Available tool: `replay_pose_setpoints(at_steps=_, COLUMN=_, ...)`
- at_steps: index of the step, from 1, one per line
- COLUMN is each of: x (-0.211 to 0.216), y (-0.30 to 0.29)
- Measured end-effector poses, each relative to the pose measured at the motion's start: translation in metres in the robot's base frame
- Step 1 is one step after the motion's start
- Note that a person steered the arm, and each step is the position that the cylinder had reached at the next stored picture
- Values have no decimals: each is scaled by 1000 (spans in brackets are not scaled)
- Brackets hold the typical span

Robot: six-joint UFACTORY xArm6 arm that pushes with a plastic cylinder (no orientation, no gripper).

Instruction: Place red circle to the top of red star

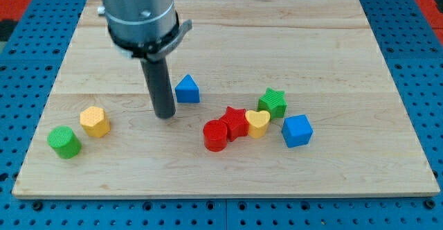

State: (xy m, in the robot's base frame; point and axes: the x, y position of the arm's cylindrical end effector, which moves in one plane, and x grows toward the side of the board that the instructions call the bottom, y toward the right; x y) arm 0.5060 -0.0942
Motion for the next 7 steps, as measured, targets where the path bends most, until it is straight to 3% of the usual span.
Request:
replay_pose_setpoints(at_steps=1, x=57, y=18)
replay_pose_setpoints(at_steps=3, x=64, y=116)
replay_pose_setpoints(at_steps=4, x=37, y=113)
replay_pose_setpoints(at_steps=6, x=35, y=31)
replay_pose_setpoints(at_steps=7, x=22, y=20)
